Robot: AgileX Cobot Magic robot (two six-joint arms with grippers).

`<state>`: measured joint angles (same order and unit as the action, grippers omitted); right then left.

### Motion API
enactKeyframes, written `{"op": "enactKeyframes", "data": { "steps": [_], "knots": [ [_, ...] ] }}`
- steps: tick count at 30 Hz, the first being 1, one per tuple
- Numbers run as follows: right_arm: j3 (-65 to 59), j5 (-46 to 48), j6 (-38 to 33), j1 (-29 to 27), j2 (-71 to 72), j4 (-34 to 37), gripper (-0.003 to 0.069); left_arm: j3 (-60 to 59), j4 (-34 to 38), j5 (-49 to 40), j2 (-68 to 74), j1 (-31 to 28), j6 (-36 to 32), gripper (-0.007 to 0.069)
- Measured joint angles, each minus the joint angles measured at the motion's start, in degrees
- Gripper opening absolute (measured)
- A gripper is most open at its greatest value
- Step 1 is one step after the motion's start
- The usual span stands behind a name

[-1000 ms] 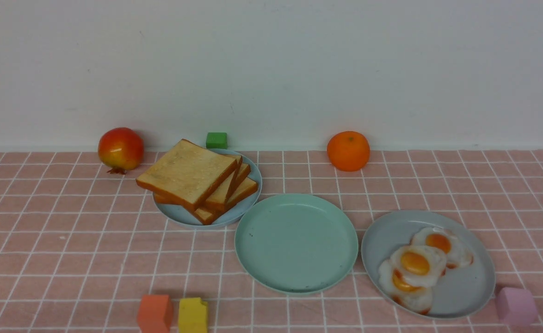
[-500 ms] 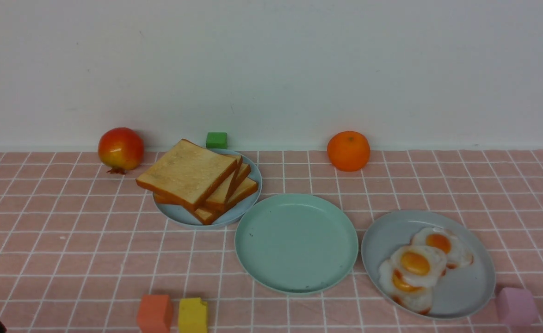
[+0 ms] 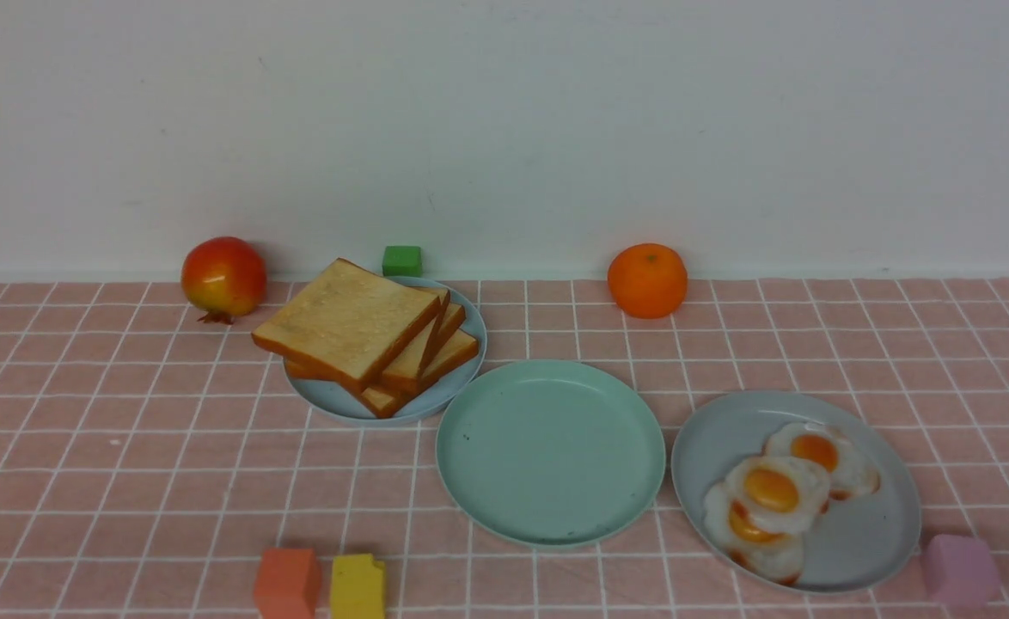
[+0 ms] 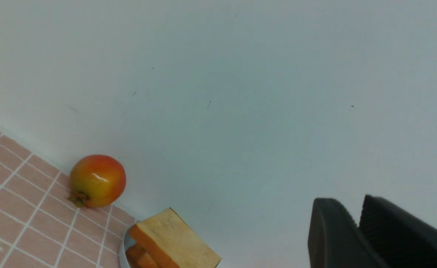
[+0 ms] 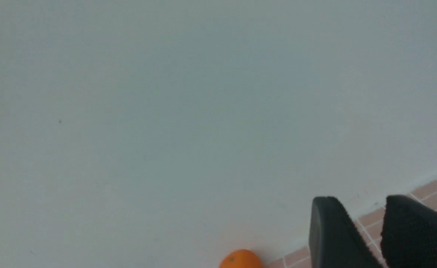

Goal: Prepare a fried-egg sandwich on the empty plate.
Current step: Use the left arm to grab a slice of bread

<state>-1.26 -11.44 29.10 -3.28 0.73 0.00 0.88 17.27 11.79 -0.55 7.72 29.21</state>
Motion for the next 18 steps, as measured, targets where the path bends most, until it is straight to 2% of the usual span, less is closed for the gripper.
{"op": "enactKeyframes", "data": {
  "steps": [3, 8, 11, 12, 15, 18],
  "knots": [
    [2.87, 0.49, 2.45, 0.00, 0.00, 0.00, 0.0239, 4.12, -1.31, -4.35, 0.00, 0.00, 0.07, 0.0163],
    [17.34, 8.12, 4.93, 0.00, -2.95, -2.64, 0.0239, 15.97, -4.68, -11.79, 4.85, 0.00, 0.01, 0.0168],
    [29.70, 17.54, 5.18, 0.00, -9.31, -5.85, 0.0239, 26.94, -7.05, -18.64, 14.41, 0.00, 0.01, 0.0168],
    [30.44, 18.18, 5.18, 0.00, -10.16, -5.98, 0.0239, 26.94, -7.05, -18.64, 14.99, 0.00, 0.01, 0.0168],
    [41.63, 30.73, 4.02, 0.00, -17.25, -6.64, 0.0239, 39.90, -8.88, -29.83, 24.33, 0.00, -0.55, 0.0168],
    [47.57, 40.50, -0.63, 0.00, -24.14, -6.82, 0.0239, 48.83, -10.20, -39.80, 33.36, 0.00, -2.54, 0.0168]
  ]
}}
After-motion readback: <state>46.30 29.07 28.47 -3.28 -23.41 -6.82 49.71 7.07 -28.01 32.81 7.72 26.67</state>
